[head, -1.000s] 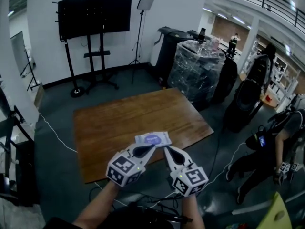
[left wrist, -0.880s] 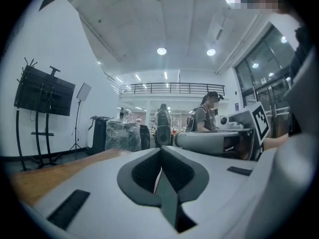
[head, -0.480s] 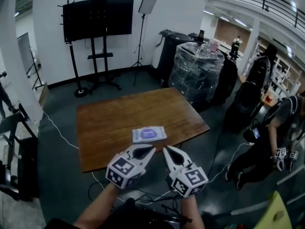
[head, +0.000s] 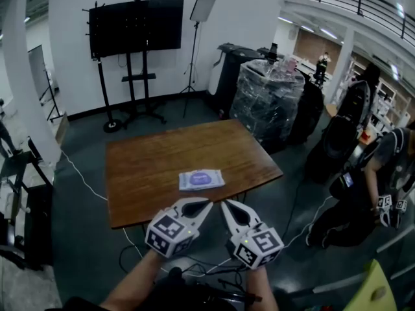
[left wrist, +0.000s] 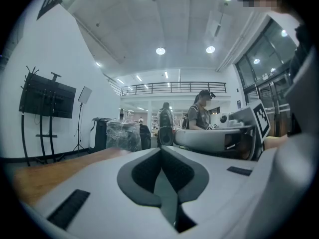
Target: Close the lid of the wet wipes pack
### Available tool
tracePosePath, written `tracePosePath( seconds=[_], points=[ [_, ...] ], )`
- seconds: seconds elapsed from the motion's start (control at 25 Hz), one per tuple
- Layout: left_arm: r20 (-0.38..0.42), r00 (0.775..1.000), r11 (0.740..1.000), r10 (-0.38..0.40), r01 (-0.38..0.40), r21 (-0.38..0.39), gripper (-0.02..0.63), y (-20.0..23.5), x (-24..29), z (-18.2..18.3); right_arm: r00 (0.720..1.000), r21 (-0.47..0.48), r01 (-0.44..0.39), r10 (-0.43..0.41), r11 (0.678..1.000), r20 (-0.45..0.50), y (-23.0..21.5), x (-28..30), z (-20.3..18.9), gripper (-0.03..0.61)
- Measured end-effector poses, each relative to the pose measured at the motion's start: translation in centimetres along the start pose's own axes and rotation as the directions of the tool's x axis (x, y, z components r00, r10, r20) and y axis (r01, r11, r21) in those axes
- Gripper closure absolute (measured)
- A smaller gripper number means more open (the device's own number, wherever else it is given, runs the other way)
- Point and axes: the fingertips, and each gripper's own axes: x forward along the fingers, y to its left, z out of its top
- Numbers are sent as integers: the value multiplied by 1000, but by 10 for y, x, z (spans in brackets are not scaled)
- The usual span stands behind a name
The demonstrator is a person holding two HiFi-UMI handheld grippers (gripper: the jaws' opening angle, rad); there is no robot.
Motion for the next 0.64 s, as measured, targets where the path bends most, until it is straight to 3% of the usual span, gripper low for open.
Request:
tracePosePath(
  seconds=[0.64],
  points=[
    [-6,1000,1000,25,-25,2,617,-18,-7,-5,1000,11,-8,7,1000,8,6,-19,1,568]
  ],
)
